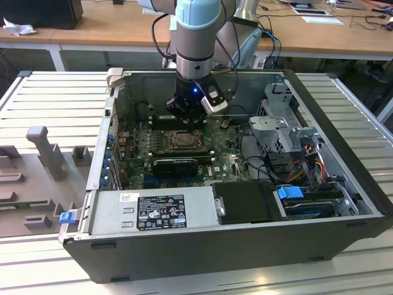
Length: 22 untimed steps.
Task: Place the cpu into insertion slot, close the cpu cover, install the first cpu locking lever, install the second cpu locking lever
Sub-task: 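Install the first cpu locking lever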
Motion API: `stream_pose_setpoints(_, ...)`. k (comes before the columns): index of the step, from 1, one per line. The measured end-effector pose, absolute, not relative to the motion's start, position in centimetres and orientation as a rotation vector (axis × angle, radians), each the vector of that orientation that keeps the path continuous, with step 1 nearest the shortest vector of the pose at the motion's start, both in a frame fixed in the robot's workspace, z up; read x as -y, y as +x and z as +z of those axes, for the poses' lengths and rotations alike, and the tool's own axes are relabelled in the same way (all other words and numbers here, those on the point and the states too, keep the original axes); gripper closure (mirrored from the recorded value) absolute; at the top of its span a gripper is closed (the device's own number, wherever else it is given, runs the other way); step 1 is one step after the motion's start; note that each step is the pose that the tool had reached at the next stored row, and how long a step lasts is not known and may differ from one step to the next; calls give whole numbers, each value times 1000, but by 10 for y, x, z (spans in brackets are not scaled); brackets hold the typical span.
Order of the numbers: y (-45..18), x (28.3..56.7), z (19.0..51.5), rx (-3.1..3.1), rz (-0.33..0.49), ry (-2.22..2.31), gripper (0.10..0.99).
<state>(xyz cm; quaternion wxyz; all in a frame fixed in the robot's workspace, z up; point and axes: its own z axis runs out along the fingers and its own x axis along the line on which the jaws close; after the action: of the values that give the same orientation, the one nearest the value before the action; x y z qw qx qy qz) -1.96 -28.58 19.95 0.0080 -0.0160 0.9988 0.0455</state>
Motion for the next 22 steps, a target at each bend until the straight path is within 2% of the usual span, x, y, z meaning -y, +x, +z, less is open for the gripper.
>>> stream_pose_setpoints(6,-20,286,219,-3122,143,-50,980)
stream_pose_setpoints(22,-20,294,219,-3122,143,-50,980)
